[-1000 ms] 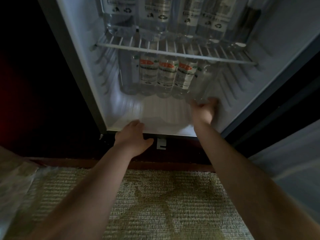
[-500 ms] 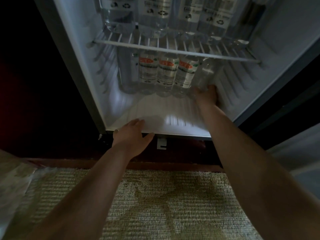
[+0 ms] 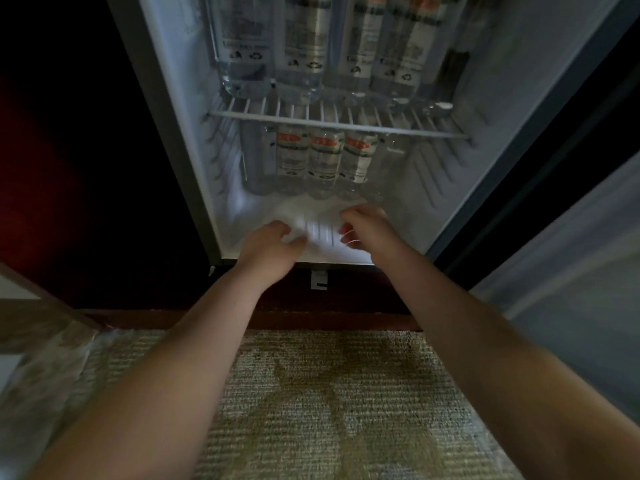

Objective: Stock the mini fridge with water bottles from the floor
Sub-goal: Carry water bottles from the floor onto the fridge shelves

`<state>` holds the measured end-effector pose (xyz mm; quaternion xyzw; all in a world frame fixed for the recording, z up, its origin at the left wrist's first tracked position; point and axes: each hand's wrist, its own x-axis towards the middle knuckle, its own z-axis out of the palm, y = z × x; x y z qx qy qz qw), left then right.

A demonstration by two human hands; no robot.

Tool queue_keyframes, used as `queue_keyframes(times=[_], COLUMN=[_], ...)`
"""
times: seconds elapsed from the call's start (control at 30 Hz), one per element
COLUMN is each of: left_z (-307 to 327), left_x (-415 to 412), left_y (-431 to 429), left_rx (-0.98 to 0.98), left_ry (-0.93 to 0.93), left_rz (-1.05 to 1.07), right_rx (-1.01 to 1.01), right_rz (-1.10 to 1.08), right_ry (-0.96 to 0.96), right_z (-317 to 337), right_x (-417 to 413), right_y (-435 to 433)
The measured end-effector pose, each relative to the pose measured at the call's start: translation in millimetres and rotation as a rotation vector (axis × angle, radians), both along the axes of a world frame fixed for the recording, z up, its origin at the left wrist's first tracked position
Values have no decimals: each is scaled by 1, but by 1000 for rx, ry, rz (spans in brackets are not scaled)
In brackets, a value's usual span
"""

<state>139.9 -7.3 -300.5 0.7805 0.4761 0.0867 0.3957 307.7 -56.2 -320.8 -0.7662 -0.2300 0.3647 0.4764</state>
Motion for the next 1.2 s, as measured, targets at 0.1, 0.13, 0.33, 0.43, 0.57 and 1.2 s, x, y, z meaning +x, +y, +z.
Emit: queue_keyframes(times=[0.1,0.13,0.33,0.43,0.57,1.2], left_z=[26,36,90,114,141,187], left_x=[-4,-6,-34,-49,-70,-42], left_y=[-11,-16,-56,-80,-117,-352], left_rx=[5,15,28,2,-13,-9], left_ry=[-64,-73,-57,20,29,1], left_rz=[28,35,-61,-129,-160,-448], right_rx=[-40,-42,-47,-20,48,140], right_rz=[129,153,124,105,59,-431], right_ry=[-8,-25,-56,-47,-16,-79], right_z=[25,34,86,111,142,167], right_x=[-15,-20,-45,-62,-88,-113], right_y=[-24,-33,-87,-117,-164,-458])
